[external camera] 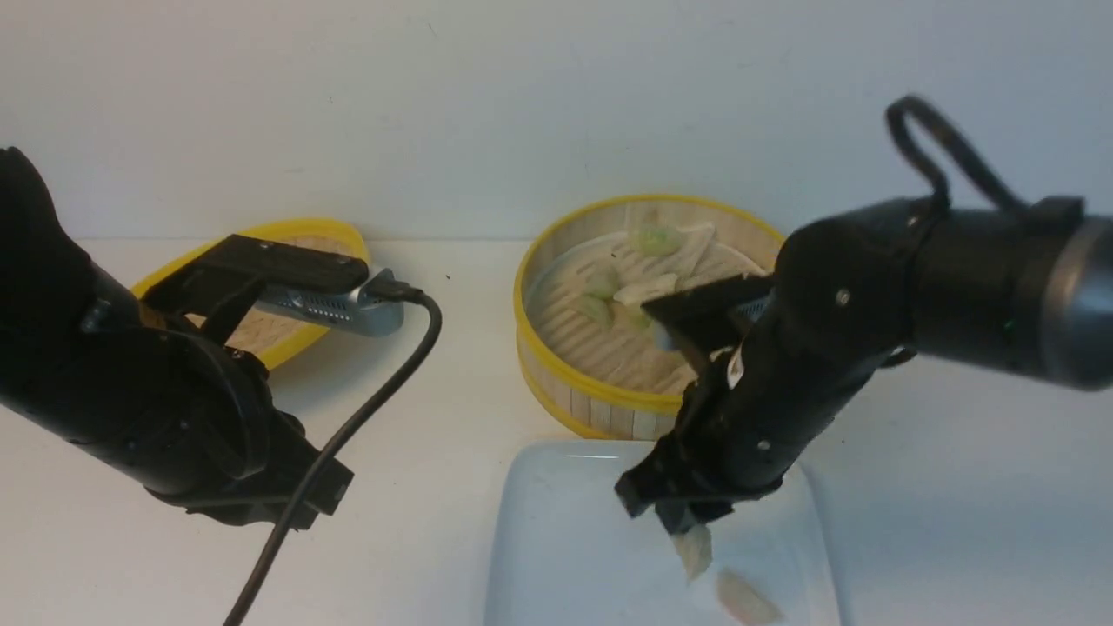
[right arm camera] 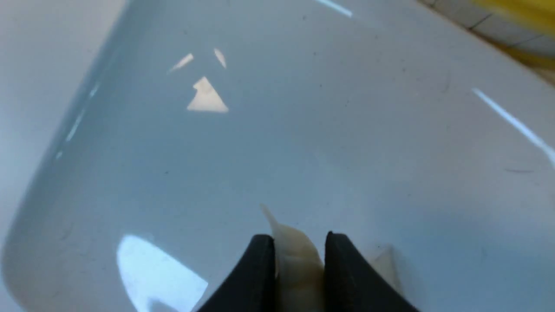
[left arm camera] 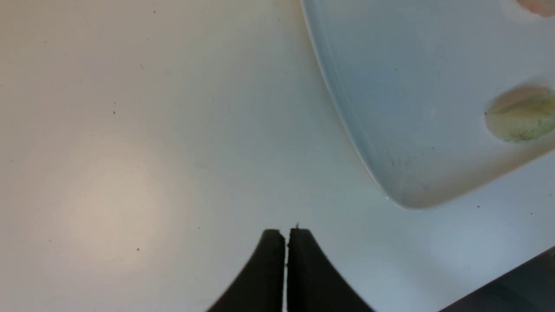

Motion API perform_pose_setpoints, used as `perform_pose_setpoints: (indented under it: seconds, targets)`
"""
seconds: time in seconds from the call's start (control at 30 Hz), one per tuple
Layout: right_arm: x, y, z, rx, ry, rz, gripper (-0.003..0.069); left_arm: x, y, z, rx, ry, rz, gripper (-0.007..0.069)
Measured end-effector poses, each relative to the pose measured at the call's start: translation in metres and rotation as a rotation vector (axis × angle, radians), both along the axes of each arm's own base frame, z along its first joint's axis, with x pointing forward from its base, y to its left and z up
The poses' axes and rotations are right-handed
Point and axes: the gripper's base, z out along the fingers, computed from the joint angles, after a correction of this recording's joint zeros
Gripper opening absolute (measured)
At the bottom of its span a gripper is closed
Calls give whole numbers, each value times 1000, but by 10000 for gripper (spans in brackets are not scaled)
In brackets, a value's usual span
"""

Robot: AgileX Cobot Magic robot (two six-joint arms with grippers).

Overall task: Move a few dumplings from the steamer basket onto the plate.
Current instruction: Use the right arm to put the dumpling into the plate, then use the left arm to grab a dumpling from the steamer

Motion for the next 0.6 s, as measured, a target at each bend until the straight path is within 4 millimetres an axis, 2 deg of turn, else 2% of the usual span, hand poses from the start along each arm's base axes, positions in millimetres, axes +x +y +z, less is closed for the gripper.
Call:
perform_pose_setpoints:
  seconds: [0.1,0.13,0.2,0.23,0.27,0.37,0.43,0.5,0.6]
  targets:
    - [2,4,-18,-22,30,2,153,0,0,0,0,0,0,-6]
    - [4,6,-30,-38,52,2,185,0,0,0,1,4,-1,-6]
    - [5,7,-40,-53,71,1,233,-1,0,0,4,15,-4,-6]
    - [5,7,-41,-55,73,1,253,-2,0,0,5,18,-6,-6]
    - [6,7,-46,-63,83,2,305,-2,0,-1,6,25,-8,-6]
    - [6,8,-40,-71,102,11,382,-2,0,3,4,18,-9,-6]
    - [8,10,-22,-85,118,37,420,2,-1,12,-6,-7,-10,-6]
    - [9,9,-6,-98,109,55,426,7,-3,22,-17,-25,-15,-6]
    - [6,-1,62,-90,-28,81,379,26,-14,56,-39,-87,-45,-6]
